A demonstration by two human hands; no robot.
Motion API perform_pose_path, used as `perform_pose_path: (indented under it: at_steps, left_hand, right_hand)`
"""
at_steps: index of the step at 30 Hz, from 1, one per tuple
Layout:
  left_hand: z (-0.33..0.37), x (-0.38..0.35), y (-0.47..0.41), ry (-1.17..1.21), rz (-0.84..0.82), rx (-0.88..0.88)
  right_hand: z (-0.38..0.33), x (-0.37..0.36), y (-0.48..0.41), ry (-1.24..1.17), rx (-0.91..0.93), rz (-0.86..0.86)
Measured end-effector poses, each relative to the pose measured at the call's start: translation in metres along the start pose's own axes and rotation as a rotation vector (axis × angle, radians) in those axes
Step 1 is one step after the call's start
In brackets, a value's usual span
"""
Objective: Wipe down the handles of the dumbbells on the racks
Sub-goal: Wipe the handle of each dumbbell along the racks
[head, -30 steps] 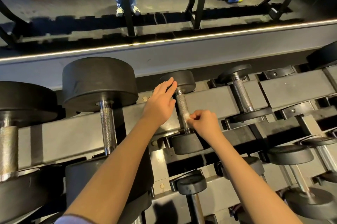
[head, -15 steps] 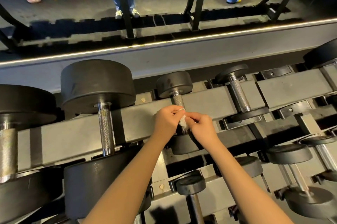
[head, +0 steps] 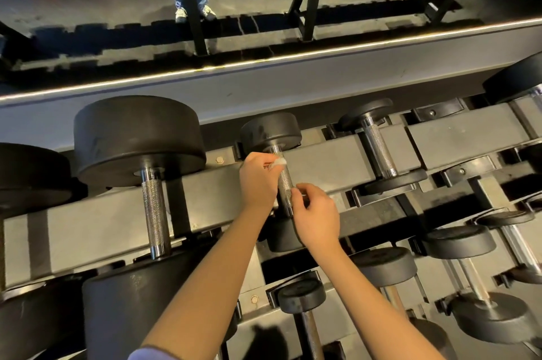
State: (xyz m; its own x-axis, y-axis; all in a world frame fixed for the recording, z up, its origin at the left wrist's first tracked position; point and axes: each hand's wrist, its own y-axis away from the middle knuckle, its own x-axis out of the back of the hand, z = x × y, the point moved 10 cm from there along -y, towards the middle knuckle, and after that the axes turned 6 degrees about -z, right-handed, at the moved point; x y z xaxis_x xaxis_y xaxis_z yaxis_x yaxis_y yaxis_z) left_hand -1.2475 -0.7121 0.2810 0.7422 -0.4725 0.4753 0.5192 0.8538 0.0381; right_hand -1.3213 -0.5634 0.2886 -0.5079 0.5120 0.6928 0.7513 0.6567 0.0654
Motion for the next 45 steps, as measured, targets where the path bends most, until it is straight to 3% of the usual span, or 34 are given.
perform_pose_path:
  at_steps: [6, 12, 25, 30, 33, 40, 45]
  left_hand:
    - [0.009, 0.0, 0.003, -0.078, -0.077, -0.071]
    - [-0.005, -0.006, 0.027, -0.015, -0.129, 0.066]
    - [-0.016, 0.001, 0.017, 0.032, 0.039, 0.187]
    - [-0.012, 0.002, 0.024, 0.062, 0.084, 0.157]
    - [-0.014, 0.0, 0.031, 0.042, 0.034, 0.148]
    - [-0.031, -0.014, 0.043, -0.056, -0.179, 0.219]
    - [-0.027, 0.001, 0.026, 0.083, 0.002, 0.243]
  right_hand:
    - [-0.002, 0.0, 0.0, 0.004, 0.018, 0.0]
    - [0.0, 0.0, 0.0, 0.0, 0.007, 0.019]
    - [0.004, 0.003, 0.003, 0.102, -0.074, 0.076]
    - [0.01, -0.005, 0.0, 0.219, -0.154, -0.054]
    - [0.016, -0.013, -0.001, 0.211, -0.164, -0.154]
    - [0.017, -0.013, -0.001, 0.143, -0.161, -0.128]
    - [0.018, -0.013, -0.001, 0.118, -0.162, -0.122]
